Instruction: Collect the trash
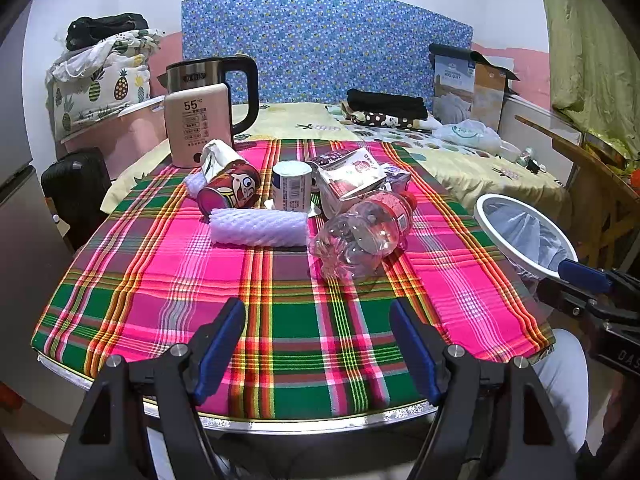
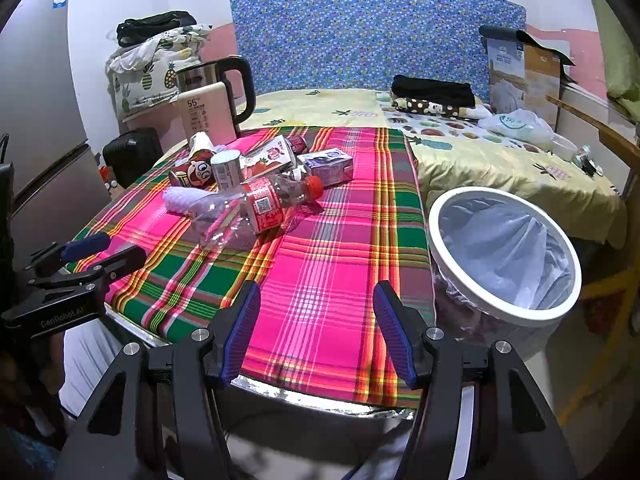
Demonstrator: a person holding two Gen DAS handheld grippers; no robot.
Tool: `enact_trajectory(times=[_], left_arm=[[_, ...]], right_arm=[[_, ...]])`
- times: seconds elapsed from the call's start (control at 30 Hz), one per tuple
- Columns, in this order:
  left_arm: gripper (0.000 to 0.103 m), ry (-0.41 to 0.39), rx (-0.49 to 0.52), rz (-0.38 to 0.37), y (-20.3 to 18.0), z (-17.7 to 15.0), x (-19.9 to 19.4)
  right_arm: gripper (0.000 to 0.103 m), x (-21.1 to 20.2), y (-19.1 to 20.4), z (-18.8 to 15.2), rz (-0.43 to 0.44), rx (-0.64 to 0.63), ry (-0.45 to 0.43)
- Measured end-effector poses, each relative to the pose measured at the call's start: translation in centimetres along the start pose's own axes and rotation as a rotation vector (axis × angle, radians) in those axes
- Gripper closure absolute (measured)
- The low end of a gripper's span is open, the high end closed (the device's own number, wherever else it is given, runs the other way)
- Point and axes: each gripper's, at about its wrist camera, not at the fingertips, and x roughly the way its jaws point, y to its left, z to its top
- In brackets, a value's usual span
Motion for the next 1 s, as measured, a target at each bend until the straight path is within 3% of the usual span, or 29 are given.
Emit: enact_trajectory(times=[1.0], left_arm=[[0.027,-0.013,0.004,0.006,0.17,0.67,-0.63]], right_arm=[[0.043,-0.11,0.02,-0.02,-0.002,0.0,-0.001]])
